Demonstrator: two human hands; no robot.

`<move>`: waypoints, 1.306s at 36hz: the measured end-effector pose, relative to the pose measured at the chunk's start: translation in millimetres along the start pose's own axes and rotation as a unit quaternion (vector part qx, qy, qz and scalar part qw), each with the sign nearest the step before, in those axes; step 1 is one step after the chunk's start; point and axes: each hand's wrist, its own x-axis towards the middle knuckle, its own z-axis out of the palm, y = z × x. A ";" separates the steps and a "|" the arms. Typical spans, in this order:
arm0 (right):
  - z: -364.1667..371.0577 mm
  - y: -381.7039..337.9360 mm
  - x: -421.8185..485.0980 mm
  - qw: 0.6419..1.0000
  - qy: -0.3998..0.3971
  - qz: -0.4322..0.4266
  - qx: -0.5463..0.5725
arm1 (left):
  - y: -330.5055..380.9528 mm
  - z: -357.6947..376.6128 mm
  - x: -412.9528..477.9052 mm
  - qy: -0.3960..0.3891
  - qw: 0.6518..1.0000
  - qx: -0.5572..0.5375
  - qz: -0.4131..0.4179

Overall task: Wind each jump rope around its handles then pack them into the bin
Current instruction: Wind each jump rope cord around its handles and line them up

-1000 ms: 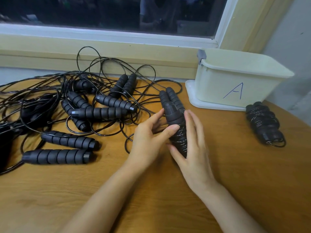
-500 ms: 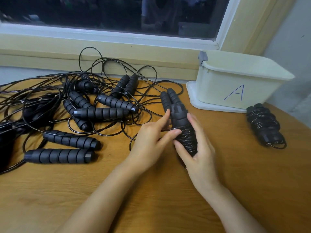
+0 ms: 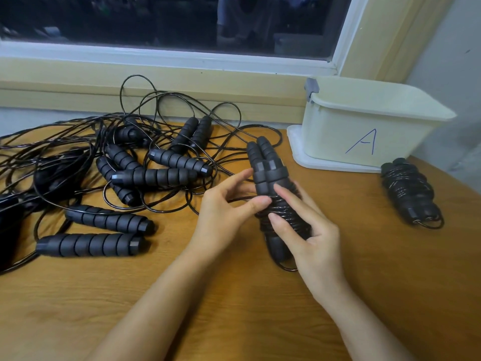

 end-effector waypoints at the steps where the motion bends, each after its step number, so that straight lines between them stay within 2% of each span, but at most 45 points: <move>1: 0.2 -0.8 -0.2 1.000 -0.001 0.006 0.010 | -0.3 0.0 -0.1 -0.010 1.000 0.003 0.000; 9: -7.4 -3.5 5.3 0.996 0.004 0.051 0.076 | 4.7 -8.9 2.5 -0.116 0.992 0.053 -0.013; 13: -10.4 -4.0 6.9 0.995 -0.008 0.069 0.075 | 5.0 -9.9 2.4 -0.104 0.993 0.052 -0.005; 16: -10.3 -6.5 7.1 0.992 -0.031 0.081 0.091 | 3.8 -8.7 2.4 -0.088 0.996 0.009 -0.023; 20: -9.9 -7.8 7.1 0.988 -0.060 0.095 0.106 | 7.8 -6.4 0.3 -0.108 0.992 -0.039 -0.060; 23: -11.7 1.2 7.0 0.993 -0.081 0.080 0.033 | 7.3 -5.3 0.4 -0.086 0.991 -0.064 -0.080; 27: -9.5 12.5 5.0 0.988 -0.064 -0.002 -0.138 | 6.4 -2.2 -0.4 -0.040 0.992 -0.075 -0.093; 30: -5.2 15.8 3.3 0.979 -0.043 -0.041 -0.194 | 6.4 1.7 -2.3 -0.001 0.992 -0.081 -0.099; 33: -4.9 17.7 2.6 0.957 -0.010 -0.077 -0.279 | 5.6 5.3 -3.8 0.030 0.989 -0.091 -0.109; 37: -0.7 15.2 1.0 0.936 -0.006 -0.091 -0.340 | 5.7 8.5 -6.9 0.053 0.991 -0.070 -0.100; 42: 8.3 10.5 -3.0 0.878 -0.040 -0.082 -0.470 | 7.9 8.9 -8.1 0.074 0.987 -0.078 -0.121; 47: 11.8 5.3 -1.9 0.830 -0.033 -0.076 -0.551 | 8.1 8.5 -10.1 0.062 0.988 -0.066 -0.127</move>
